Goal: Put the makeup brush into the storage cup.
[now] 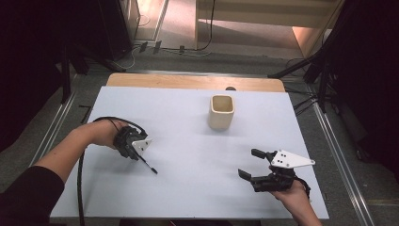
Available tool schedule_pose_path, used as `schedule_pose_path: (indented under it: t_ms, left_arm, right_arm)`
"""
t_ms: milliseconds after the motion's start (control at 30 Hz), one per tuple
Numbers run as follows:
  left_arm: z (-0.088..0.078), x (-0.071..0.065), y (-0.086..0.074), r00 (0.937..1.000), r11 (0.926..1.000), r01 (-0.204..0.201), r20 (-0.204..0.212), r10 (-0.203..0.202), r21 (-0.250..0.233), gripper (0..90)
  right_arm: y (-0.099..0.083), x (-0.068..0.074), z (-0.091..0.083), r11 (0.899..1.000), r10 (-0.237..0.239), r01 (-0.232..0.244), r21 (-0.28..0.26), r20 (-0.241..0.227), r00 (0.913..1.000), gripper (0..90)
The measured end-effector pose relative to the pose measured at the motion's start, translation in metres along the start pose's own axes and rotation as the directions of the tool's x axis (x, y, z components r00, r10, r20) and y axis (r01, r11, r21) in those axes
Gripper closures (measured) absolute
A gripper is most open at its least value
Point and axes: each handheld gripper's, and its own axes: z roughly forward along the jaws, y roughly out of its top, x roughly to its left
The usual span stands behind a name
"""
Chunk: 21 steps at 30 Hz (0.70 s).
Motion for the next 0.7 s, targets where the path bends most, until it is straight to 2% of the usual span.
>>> schedule_pose_path:
  t_ms: [133,433,567,600,633,700]
  left_arm:
    - [0.0,-0.001,0.0,0.9999,1.0,-0.003,-0.01,0.003,0.0,84.9]
    - [-0.001,0.001,-0.004,0.9998,0.9996,0.019,0.005,-0.019,-0.022,85.2]
    - [-0.005,0.003,-0.005,0.9989,0.9988,0.045,-0.01,-0.045,-0.018,85.2]
    - [-0.007,0.003,-0.005,0.9979,0.9978,0.064,-0.012,-0.064,-0.021,85.1]
    - [-0.008,0.002,-0.005,0.9946,0.9944,0.103,-0.009,-0.103,-0.025,85.2]
    - [-0.012,0.002,-0.006,0.992,0.9915,0.126,-0.006,-0.126,-0.033,85.2]
  right_arm:
    - [0.0,0.0,0.0,1.0,0.008,-0.008,0.006,0.001,1.0,13.8]
    - [0.0,0.0,0.0,1.0,0.004,-0.004,0.001,0.002,1.0,13.8]
    - [0.0,0.0,0.0,1.0,0.006,-0.006,0.002,0.001,1.0,13.8]
    - [0.0,-0.001,0.0,1.0,0.005,-0.005,0.001,0.001,1.0,13.8]
    - [0.0,0.0,0.0,1.0,0.004,-0.004,0.002,0.002,1.0,13.8]
    - [0.0,0.0,0.0,1.0,0.006,-0.006,0.002,0.003,1.0,13.8]
